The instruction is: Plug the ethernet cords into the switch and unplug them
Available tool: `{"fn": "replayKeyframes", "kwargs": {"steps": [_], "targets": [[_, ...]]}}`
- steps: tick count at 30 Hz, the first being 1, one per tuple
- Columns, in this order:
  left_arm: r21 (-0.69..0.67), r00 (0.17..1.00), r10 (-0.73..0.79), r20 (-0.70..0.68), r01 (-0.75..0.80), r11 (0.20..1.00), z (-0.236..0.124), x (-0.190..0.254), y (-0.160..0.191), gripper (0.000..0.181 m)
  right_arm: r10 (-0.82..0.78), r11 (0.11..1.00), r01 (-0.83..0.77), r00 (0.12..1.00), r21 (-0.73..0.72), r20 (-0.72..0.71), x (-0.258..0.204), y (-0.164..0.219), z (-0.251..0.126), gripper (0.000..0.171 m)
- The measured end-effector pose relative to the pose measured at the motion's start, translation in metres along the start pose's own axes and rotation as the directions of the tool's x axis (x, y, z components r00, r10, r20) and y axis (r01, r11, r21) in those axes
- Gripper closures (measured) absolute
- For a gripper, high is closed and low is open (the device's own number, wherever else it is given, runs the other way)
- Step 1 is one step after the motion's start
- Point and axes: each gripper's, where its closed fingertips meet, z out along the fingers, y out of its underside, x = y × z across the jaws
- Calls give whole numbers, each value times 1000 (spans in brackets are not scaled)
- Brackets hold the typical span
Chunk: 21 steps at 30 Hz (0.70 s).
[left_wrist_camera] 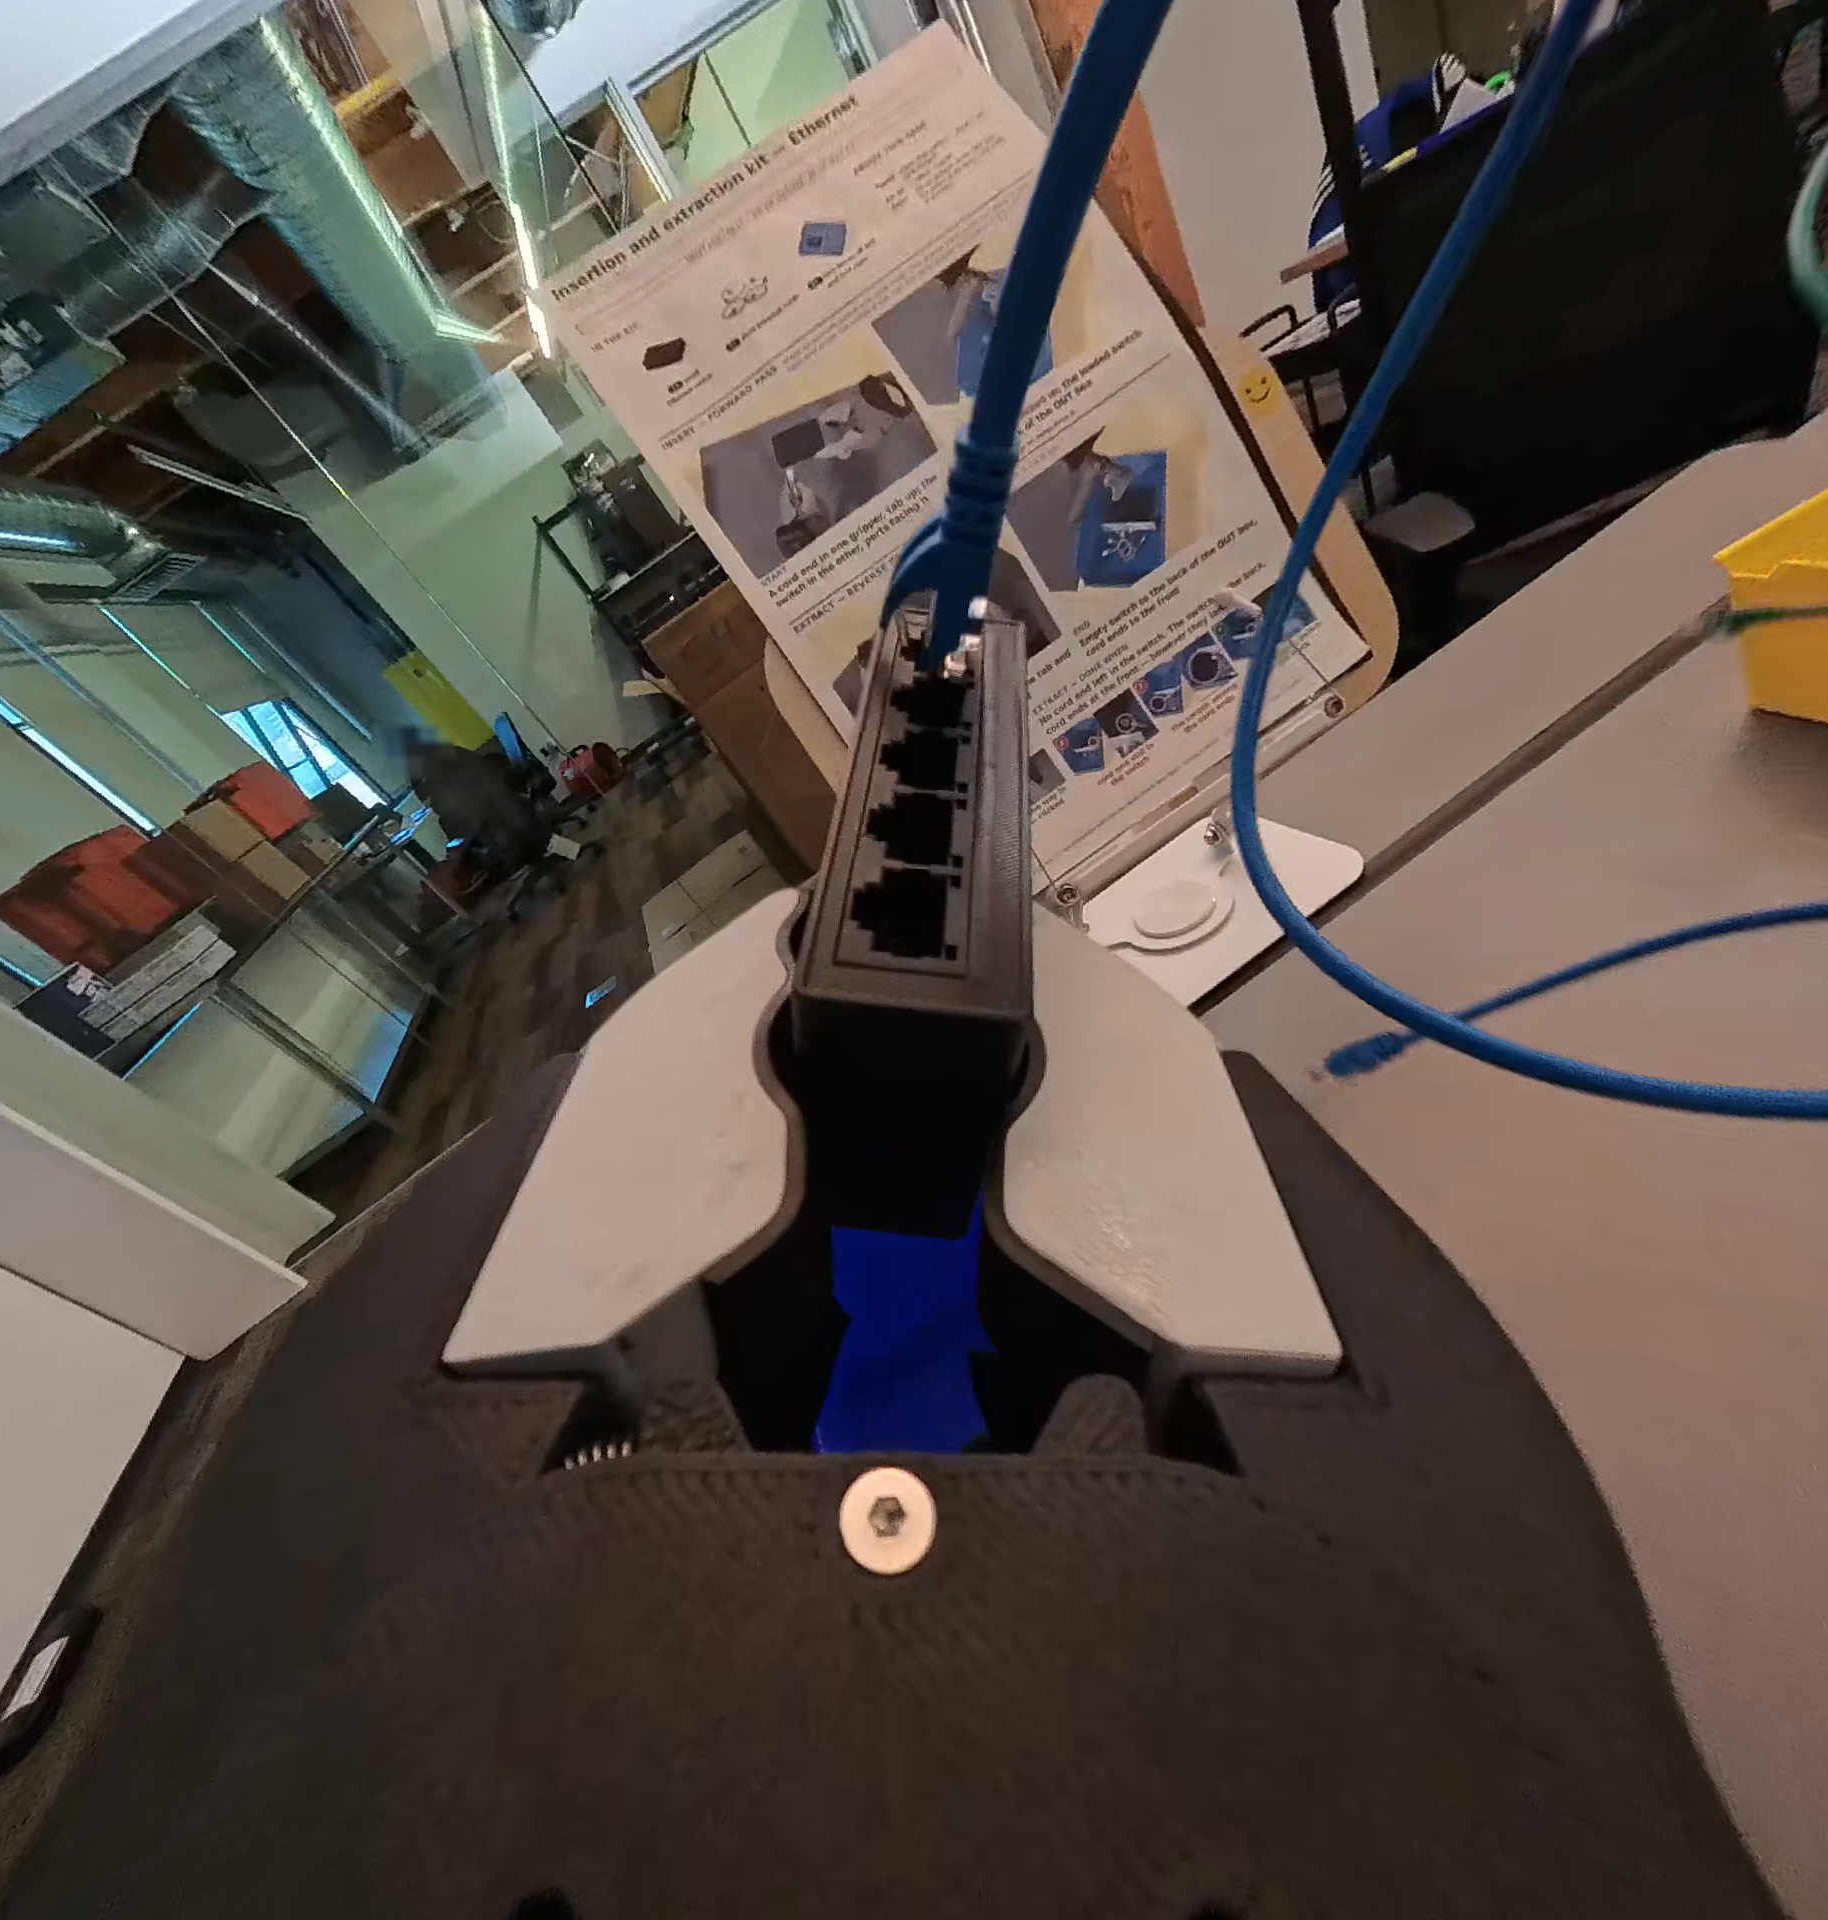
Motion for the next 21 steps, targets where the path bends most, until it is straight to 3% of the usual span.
{"fn": "replayKeyframes", "kwargs": {"steps": [6,21], "targets": [[-10,1000,8,-15,-8,1000,2,5,-1,151,-7,999,4,997,-50,-74,52,-11,-47,156],[-36,997,53,-60,-56,998,8,22,-3,151,-103,942,87,994,-325,-30,37,82,-53,156]]}}
